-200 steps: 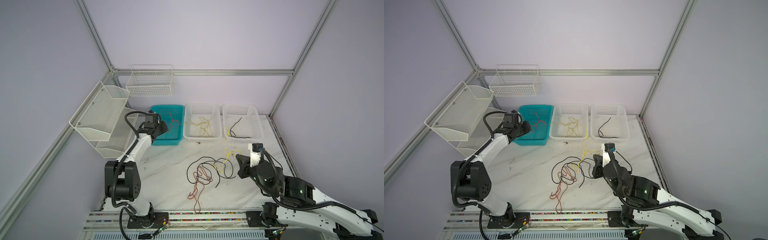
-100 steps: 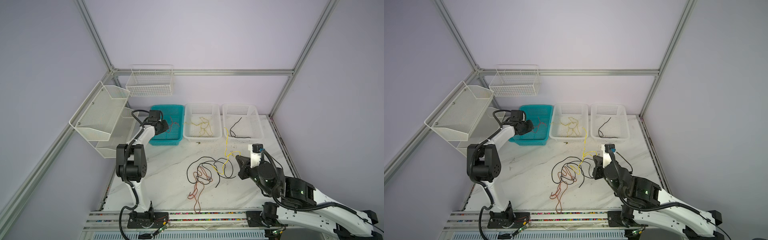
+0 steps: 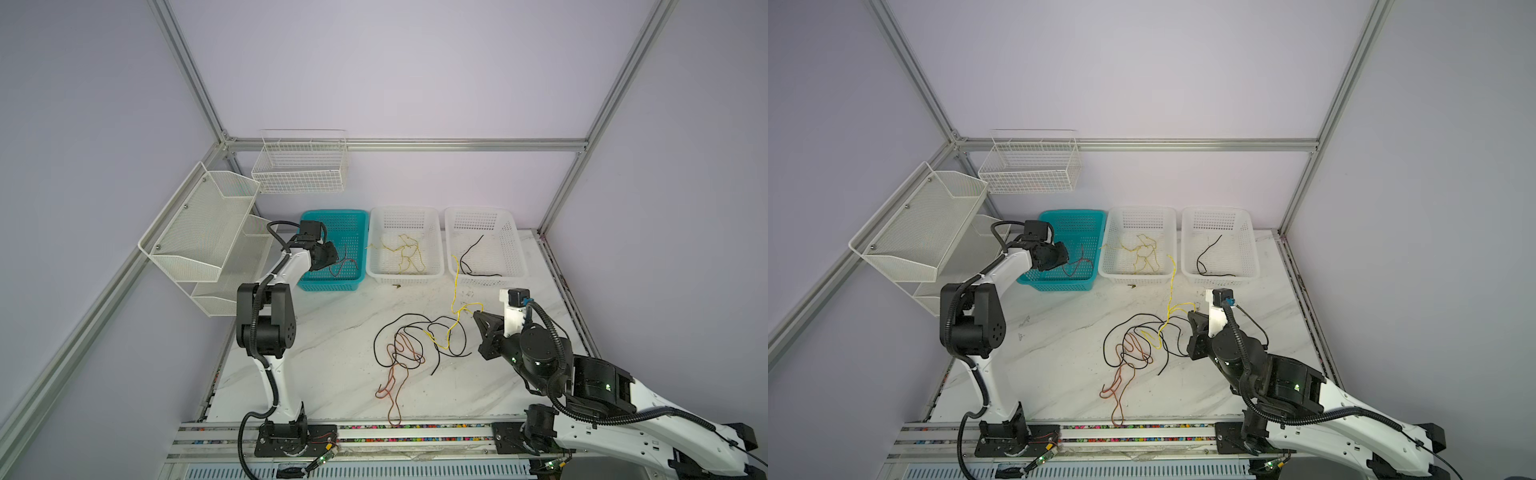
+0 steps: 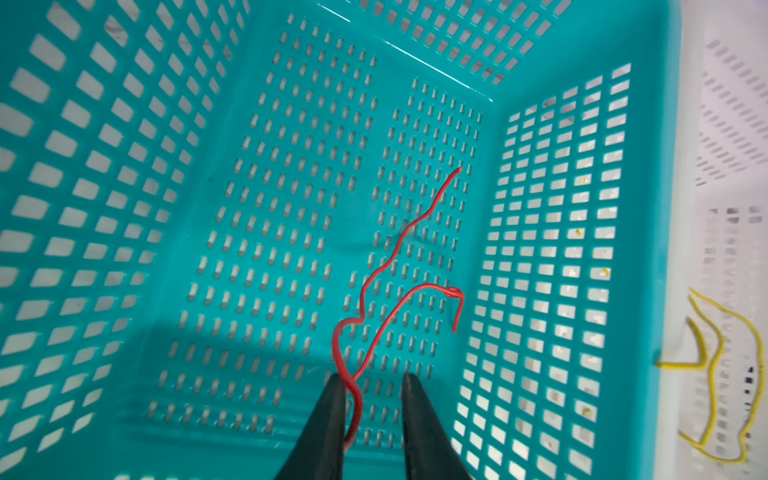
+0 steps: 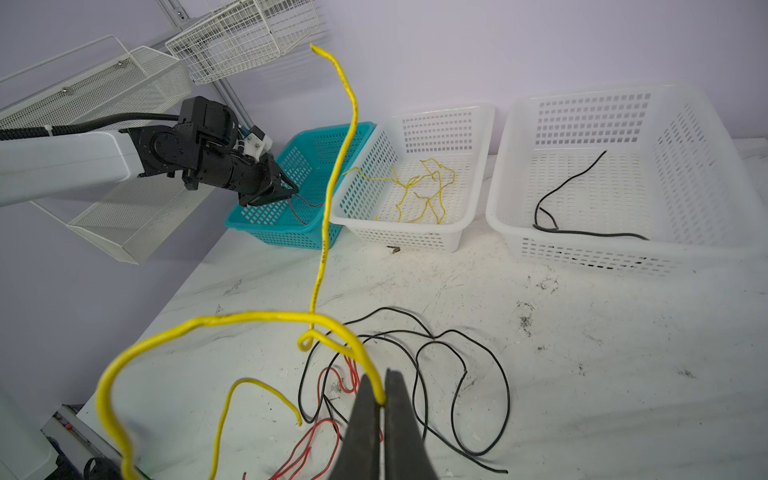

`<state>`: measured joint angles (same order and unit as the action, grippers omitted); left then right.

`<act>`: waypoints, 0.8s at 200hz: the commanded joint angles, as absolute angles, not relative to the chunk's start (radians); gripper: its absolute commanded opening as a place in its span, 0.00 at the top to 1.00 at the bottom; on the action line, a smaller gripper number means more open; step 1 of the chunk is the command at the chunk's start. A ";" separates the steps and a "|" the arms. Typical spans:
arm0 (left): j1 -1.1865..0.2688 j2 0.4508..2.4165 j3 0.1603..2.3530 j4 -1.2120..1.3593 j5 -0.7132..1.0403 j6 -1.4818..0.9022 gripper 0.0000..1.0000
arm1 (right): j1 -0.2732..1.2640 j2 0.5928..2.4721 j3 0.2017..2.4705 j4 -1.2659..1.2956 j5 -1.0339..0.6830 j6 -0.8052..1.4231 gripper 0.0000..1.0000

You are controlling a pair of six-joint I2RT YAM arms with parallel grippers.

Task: Untangle the cables
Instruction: 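Carry the red wire over the teal basket with the left gripper, then open the left gripper to drop the red wire into the teal basket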

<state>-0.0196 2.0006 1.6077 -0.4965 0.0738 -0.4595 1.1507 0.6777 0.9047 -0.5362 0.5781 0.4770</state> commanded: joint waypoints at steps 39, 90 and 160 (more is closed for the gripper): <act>-0.011 1.932 1.720 -0.503 0.108 -0.444 0.61 | 1.149 0.673 0.895 -0.525 0.584 0.472 1.00; -0.011 1.859 1.743 -0.516 0.132 -0.444 0.45 | 1.148 0.676 0.894 -0.522 0.586 0.472 1.00; -0.014 1.628 1.676 -0.480 0.189 -0.470 0.23 | 1.149 0.695 0.894 -0.516 0.584 0.470 1.00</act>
